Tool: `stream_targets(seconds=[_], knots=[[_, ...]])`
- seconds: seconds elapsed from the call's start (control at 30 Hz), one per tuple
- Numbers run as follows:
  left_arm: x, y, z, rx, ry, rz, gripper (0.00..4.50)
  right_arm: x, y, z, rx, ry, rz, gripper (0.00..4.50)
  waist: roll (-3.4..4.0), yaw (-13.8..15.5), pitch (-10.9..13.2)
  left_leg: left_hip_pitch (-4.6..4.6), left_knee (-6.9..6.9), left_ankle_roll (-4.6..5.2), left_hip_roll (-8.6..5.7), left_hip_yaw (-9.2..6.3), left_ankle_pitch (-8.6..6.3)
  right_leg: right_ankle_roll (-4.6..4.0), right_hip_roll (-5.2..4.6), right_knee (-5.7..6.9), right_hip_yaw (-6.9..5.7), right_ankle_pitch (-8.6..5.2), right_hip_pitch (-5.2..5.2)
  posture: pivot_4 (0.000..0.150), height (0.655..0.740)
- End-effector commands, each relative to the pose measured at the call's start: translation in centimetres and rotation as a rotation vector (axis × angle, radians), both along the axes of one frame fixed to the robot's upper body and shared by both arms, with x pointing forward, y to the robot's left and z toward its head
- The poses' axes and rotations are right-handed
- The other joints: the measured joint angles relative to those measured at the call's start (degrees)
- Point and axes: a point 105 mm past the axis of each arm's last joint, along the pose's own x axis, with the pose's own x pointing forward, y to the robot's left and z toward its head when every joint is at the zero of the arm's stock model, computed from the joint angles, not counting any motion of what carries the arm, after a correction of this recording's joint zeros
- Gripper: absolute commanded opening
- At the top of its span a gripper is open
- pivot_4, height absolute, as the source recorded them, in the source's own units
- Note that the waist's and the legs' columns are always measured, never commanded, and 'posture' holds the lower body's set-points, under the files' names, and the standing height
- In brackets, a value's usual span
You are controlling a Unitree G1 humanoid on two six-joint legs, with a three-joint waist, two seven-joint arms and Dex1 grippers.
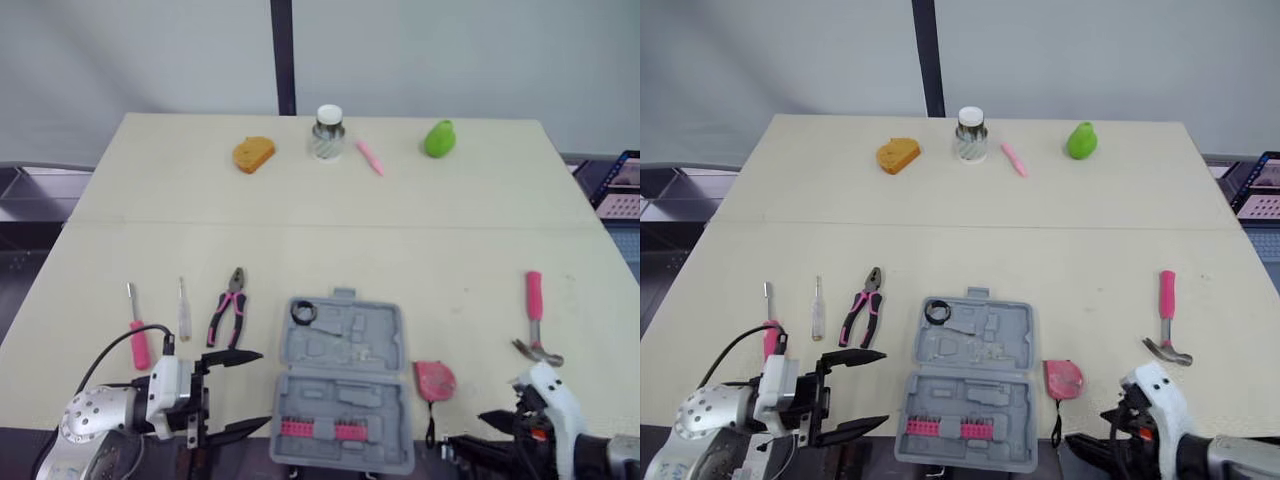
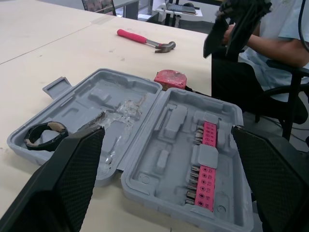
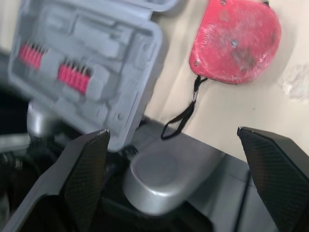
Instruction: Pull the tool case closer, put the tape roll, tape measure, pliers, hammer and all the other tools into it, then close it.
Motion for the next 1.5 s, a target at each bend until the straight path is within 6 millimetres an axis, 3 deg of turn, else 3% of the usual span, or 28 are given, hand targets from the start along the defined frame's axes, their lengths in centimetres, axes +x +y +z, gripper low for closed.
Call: stream_targets(seconds=[0.03,0.27,0.47,0.7,1.5], knots=[[-0.1,0.2,0.4,-0.013,-0.017,-0.014,4.5,1.4,-0.6,1.2,-0.045,-0.139,0.167,4.46,-0.01,0.0,0.0,0.0,0.0,-0.01,0.0,0.01,0.0,0.01,0.0,0.0,0.0,0.0,0.0,0.15,0.695],[-0.4,1.0,0.7,0.013,-0.028,-0.04,4.5,4.6,-2.4,1.1,-0.169,-0.256,0.427,4.46,-0.09,-0.1,0.0,0.03,0.07,-0.01,-0.02,0.05,0.01,0.04,-0.01,0.01,0.0,0.01,0.04,0.15,0.695],[-0.7,1.2,1.1,0.016,-0.024,-0.019,4.5,6.6,-1.5,0.3,-0.191,-0.336,0.601,4.46,-0.13,-0.1,0.0,0.02,0.16,-0.01,0.0,0.01,0.02,0.05,-0.04,0.01,-0.03,0.02,0.1,0.15,0.695],[-0.8,1.3,1.2,0.019,-0.035,0.015,4.5,7.7,-0.7,-2.7,-0.288,-0.388,0.799,4.46,-0.12,0.0,0.0,0.01,0.19,-0.01,-0.05,-0.01,0.02,0.05,-0.08,0.03,-0.05,0.02,0.11,0.15,0.695],[-1.3,1.8,1.5,0.039,-0.031,0.05,4.5,8.9,0.1,-6.3,-0.306,-0.409,0.833,4.46,-0.11,-0.1,0.0,0.02,0.23,-0.02,-0.02,0.0,0.02,0.07,-0.06,0.03,-0.08,0.03,0.12,0.15,0.695]])
